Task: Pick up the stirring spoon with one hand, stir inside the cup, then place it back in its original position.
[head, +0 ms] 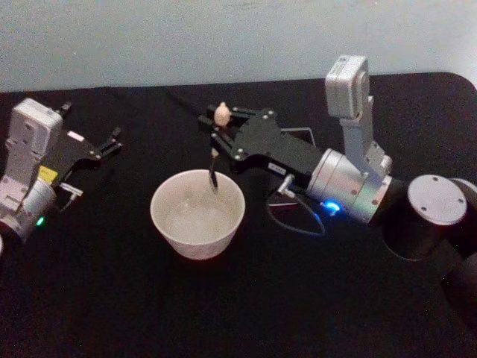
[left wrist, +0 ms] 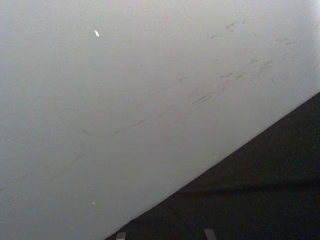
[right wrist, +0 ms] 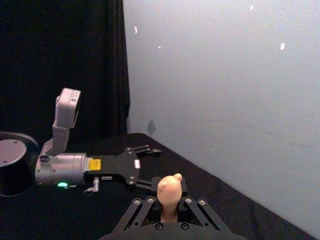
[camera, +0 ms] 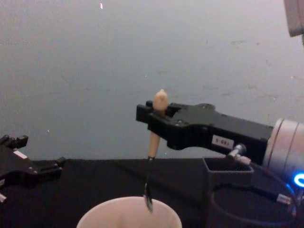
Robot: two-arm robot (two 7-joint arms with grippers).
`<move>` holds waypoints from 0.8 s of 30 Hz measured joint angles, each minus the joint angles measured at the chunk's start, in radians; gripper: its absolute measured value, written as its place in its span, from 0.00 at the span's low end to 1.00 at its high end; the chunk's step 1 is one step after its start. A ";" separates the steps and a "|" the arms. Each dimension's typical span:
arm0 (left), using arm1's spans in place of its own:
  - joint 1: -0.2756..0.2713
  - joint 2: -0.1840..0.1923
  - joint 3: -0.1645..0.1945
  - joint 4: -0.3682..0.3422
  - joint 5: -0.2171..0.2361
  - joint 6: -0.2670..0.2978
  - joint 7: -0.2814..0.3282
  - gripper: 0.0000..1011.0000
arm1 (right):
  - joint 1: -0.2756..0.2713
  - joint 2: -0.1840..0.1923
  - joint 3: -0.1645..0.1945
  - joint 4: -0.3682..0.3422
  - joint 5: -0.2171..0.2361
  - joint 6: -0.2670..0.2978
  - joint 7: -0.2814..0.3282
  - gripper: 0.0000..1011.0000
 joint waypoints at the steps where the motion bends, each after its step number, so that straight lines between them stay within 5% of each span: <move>1: 0.000 0.000 0.000 0.000 0.000 0.000 0.000 0.99 | 0.001 -0.003 -0.006 0.004 0.000 -0.001 0.004 0.16; 24: 0.000 0.000 0.000 0.000 0.000 0.000 0.000 0.99 | -0.010 -0.009 -0.043 0.056 -0.012 -0.016 0.026 0.16</move>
